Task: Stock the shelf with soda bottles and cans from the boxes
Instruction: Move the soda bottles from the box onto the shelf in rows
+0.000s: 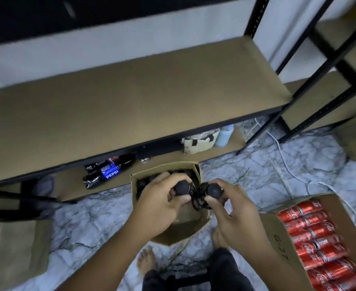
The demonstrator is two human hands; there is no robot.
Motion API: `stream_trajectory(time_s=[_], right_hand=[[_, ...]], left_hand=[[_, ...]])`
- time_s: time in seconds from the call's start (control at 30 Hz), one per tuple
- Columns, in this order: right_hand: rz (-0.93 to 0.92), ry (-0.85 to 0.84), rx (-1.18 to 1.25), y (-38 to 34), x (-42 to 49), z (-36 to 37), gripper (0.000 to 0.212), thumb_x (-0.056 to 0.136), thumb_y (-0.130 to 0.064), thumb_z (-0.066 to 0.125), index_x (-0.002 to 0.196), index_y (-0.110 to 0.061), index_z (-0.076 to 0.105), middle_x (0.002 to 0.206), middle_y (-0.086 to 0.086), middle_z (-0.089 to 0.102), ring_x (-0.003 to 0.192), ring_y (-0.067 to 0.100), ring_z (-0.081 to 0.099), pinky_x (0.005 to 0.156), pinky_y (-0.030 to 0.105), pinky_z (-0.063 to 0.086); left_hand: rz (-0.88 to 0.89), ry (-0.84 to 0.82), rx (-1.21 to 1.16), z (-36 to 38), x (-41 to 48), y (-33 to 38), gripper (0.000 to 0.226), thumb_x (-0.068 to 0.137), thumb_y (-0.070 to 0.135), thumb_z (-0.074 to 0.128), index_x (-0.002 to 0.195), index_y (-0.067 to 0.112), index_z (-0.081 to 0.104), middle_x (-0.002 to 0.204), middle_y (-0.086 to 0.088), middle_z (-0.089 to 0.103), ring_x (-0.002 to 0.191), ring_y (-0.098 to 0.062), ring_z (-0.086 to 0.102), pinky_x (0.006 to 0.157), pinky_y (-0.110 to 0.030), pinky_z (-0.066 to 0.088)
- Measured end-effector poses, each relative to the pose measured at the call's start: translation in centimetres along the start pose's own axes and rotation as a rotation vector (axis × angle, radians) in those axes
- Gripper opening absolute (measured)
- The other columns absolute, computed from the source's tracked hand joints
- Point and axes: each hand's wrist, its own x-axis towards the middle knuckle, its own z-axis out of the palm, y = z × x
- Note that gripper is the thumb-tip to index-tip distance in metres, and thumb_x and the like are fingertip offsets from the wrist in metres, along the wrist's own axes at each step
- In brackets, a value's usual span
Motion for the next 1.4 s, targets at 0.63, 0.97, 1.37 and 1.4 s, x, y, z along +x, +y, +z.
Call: stream_trajectory(time_s=[0.63,0.97,1.37,1.4], right_hand=[[-0.457,0.352,0.037,-26.6,4.3,-15.4,0.019,0.085,-0.06,0.059,0.102,-0.052,0.063,0.07,-0.007,0.055,0.065,0.01,0.054,0.06,0.014,0.039],[-0.574,0.45,0.062,-35.1,11.0,-23.4,0.035,0.092,-0.046,0.069,0.12,-0.026,0.071,0.057,-0.01,0.049,0.057,0.0,0.05,0.064,0.007,0.038],[-0.613,0.337,-0.139,-39.0,24.3,-27.4,0.03,0.094,-0.052,0.063,0.104,-0.027,0.076,0.06,-0.004,0.06,0.065,0.01,0.059,0.069,0.032,0.05],[-0.604,0.328,-0.148,-38.9,25.3,-27.7,0.031,0.095,-0.05,0.063,0.107,-0.025,0.076,0.061,-0.004,0.061,0.065,0.009,0.06,0.07,0.031,0.05]], left_hand=[[0.438,0.3,0.065,-22.2,-1.3,24.1,0.022,0.087,0.029,0.077,0.101,0.041,0.065,0.073,0.018,0.046,0.071,-0.004,0.046,0.068,-0.017,0.038],[0.499,0.483,0.078,-29.8,3.4,33.3,0.014,0.088,0.031,0.077,0.099,0.034,0.07,0.067,0.014,0.041,0.063,-0.003,0.041,0.064,-0.02,0.037],[0.258,0.569,0.007,-30.5,14.4,36.8,0.017,0.094,0.026,0.071,0.11,0.022,0.069,0.066,0.017,0.061,0.065,0.004,0.059,0.059,-0.016,0.043],[0.239,0.573,0.002,-30.3,15.2,37.1,0.018,0.094,0.026,0.07,0.112,0.022,0.069,0.076,0.015,0.066,0.076,-0.003,0.065,0.067,-0.023,0.05]])
